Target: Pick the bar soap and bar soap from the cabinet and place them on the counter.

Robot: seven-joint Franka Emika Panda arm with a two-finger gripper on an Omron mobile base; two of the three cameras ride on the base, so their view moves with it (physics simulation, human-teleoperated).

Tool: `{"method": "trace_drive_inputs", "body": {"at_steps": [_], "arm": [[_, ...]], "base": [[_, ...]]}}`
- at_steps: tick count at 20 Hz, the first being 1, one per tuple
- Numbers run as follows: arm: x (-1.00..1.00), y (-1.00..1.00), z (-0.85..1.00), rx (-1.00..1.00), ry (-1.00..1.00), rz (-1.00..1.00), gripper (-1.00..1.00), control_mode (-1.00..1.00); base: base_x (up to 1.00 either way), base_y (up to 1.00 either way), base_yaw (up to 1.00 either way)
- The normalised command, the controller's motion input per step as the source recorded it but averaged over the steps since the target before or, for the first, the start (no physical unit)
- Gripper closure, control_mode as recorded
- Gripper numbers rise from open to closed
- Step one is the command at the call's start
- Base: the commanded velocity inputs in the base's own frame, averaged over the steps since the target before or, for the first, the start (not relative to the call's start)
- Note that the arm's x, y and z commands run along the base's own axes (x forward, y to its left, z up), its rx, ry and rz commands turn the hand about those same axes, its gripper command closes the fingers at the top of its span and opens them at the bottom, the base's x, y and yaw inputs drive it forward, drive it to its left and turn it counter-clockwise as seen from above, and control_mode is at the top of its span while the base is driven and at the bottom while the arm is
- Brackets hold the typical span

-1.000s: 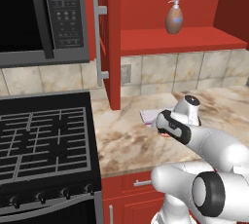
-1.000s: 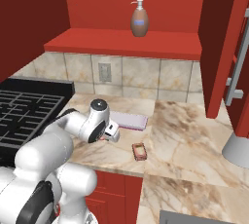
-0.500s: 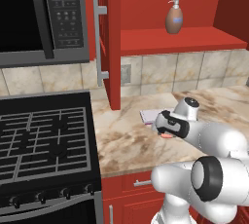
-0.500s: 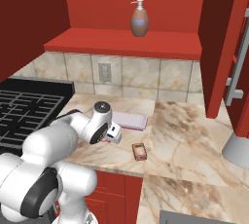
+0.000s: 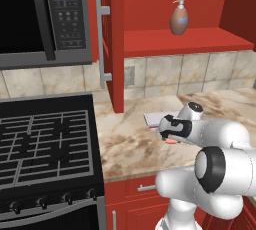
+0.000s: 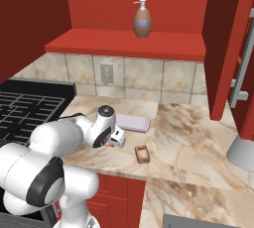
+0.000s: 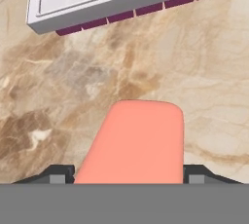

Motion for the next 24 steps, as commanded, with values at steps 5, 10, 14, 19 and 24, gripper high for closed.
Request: {"method": "trace_drive_inputs", "body": {"at_steps": [5, 10, 14, 19, 24], "arm": [[0.00, 0.00, -0.28, -0.02, -0.01, 0.00, 1.00, -1.00], [0.00, 0.00, -0.20, -0.01, -0.02, 0.00, 1.00, -1.00], [-0.01, 0.00, -0.25, -0.01, -0.01, 0.00, 1.00, -1.00], [-0.08, 0.00, -0.27, 0.00, -0.01, 0.00, 1.00, -1.00], [-0.06, 0.00, -0.32, -0.01, -0.01, 0.00, 1.00, -1.00]], "base": [[0.00, 0.00, 0.00], [0.00, 0.00, 0.00], [0.00, 0.00, 0.00], [0.00, 0.00, 0.00], [0.00, 0.00, 0.00]]}}
